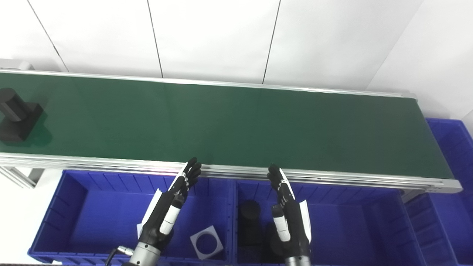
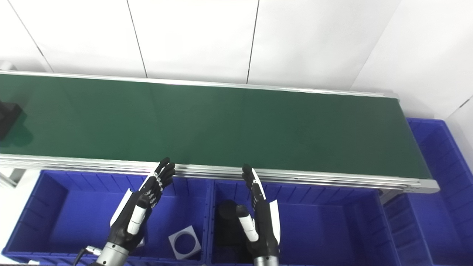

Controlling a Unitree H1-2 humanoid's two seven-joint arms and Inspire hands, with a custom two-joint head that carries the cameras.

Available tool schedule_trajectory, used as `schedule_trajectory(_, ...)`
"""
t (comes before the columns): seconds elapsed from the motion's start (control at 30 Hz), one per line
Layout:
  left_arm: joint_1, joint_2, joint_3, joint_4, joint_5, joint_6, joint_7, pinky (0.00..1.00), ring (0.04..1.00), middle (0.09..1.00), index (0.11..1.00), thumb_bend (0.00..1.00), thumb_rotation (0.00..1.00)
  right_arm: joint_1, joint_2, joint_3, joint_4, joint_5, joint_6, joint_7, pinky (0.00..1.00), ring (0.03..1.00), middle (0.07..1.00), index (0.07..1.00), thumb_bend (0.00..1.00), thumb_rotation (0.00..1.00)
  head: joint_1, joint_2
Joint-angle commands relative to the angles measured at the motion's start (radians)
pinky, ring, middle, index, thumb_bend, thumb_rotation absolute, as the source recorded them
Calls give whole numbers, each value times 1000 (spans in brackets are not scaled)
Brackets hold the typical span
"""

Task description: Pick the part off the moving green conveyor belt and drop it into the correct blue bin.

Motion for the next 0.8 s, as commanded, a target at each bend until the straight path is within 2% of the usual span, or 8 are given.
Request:
schedule_trajectory(0.0, -8, -7, -6, -18, -10, -38, -10, 967, 958, 961, 971, 764, 1000, 1, 85, 38, -21, 0, -11, 8, 933, 917, 927, 929, 867, 1000, 1, 1)
schedule_trajectory(0.17, -7, -7, -8, -18, 0, -40, -9, 961, 956, 958, 967, 779, 1000, 4, 84, 37, -31, 9, -1, 13, 918, 916, 924, 926, 877, 1000, 5, 1)
schedule_trajectory(0.4, -7, -8, -9, -14, -4, -39, -11, 968, 959, 957, 966, 789, 1000, 2, 91, 35, -20, 21, -27, 3, 876, 895, 912, 906, 892, 1000, 7, 0)
schedule_trajectory(0.77, -5, -10, -7, -16, -2, -40, -9, 963, 955, 953, 966, 790, 1000, 3, 94, 32, -23, 15, -26, 0, 879, 896, 905, 905, 909, 1000, 15, -2)
